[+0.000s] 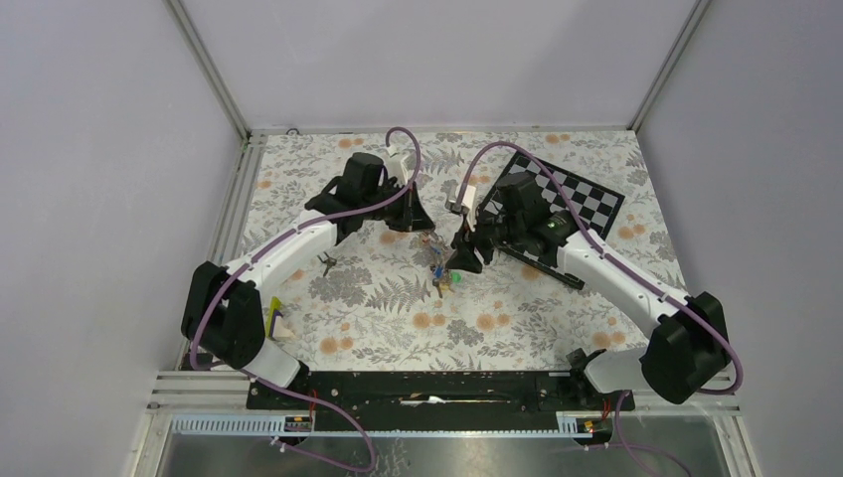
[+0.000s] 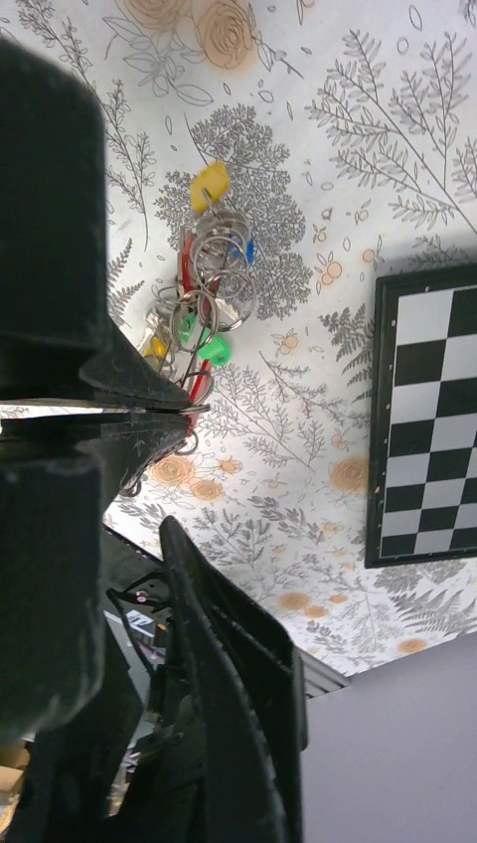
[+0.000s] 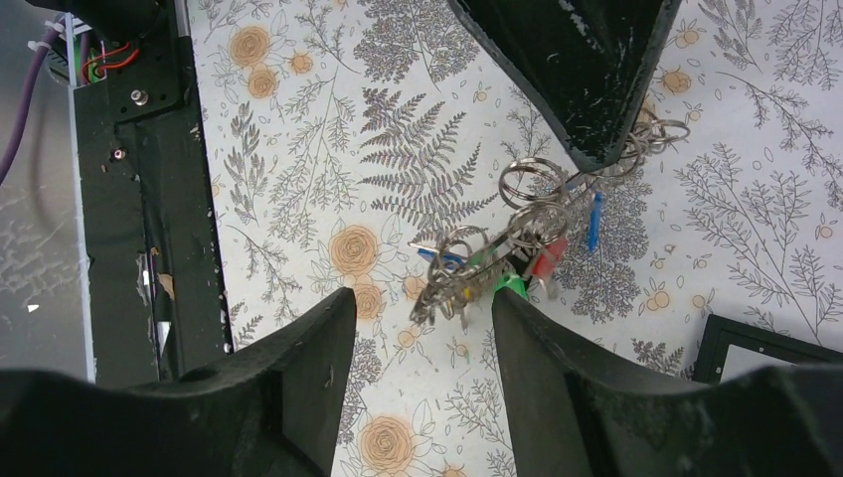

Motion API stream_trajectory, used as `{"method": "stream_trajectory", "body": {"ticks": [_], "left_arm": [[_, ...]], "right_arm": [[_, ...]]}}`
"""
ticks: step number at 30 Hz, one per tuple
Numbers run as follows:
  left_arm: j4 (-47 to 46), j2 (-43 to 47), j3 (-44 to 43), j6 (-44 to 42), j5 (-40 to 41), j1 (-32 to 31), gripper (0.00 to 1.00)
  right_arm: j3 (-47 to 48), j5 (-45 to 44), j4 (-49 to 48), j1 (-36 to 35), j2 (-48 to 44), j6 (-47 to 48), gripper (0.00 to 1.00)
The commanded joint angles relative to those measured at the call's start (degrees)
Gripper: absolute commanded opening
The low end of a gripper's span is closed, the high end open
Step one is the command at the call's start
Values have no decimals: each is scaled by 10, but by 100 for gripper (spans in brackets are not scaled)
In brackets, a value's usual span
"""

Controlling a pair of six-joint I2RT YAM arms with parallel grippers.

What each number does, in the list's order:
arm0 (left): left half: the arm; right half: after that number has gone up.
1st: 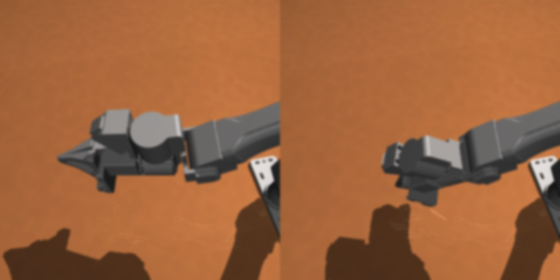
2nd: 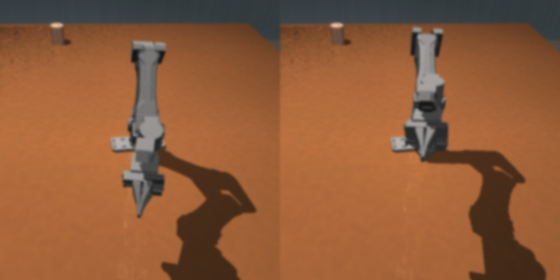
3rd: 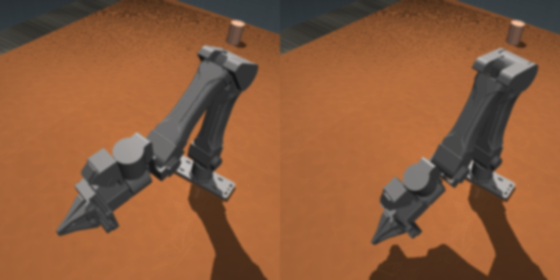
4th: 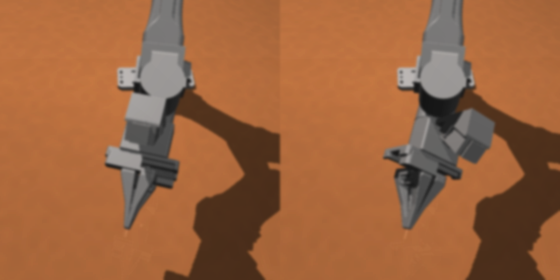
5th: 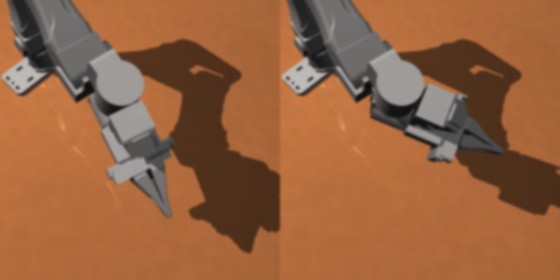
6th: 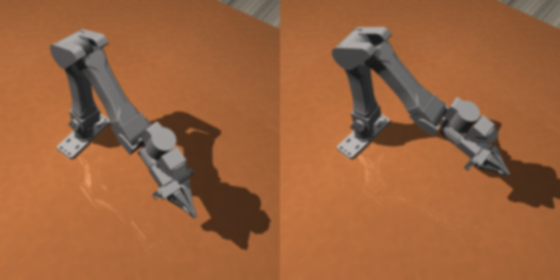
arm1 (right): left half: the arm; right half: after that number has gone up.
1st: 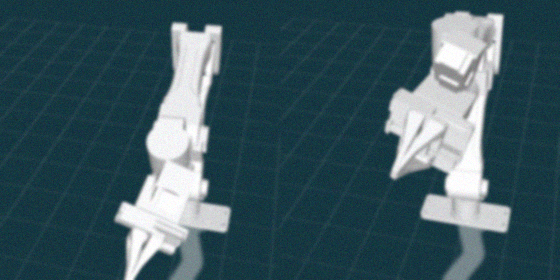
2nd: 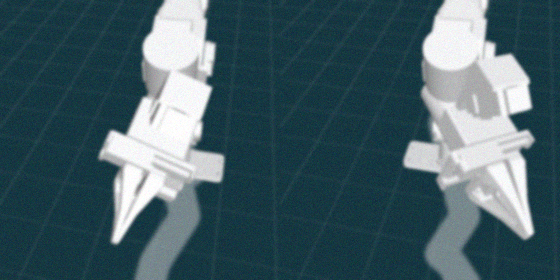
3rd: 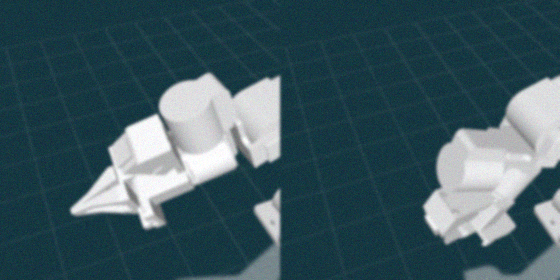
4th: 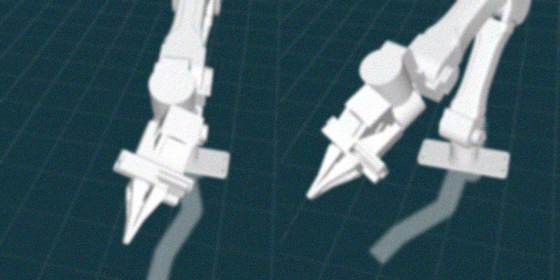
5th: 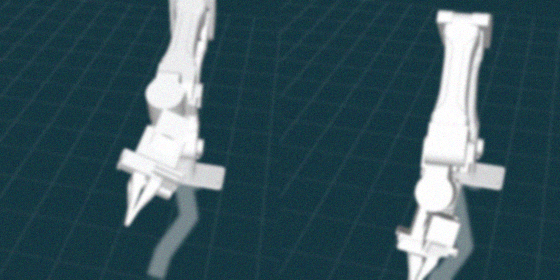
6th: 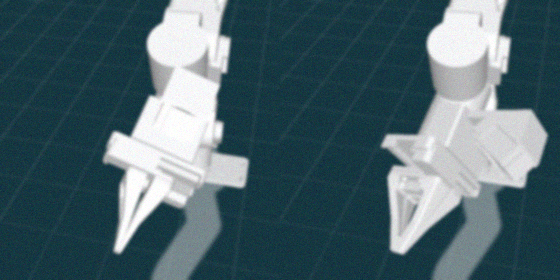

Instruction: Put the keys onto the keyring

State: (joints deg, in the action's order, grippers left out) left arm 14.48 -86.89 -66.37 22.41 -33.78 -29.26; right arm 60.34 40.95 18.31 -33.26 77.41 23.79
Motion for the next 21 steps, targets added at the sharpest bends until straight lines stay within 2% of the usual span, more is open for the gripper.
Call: {"method": "stream_trajectory", "body": {"ticks": [1,11,21], "left_arm": [[-3,1,-46,46,52,-9,0],[7,2,-47,67,60,-12,0],[7,10,-46,63,55,-12,0]], "right_arm": [[31,-13,8,-7,9,1,59],[28,-62,9,-6,29,-12,56],[-13,-89,29,-1,-13,27,55]]}}
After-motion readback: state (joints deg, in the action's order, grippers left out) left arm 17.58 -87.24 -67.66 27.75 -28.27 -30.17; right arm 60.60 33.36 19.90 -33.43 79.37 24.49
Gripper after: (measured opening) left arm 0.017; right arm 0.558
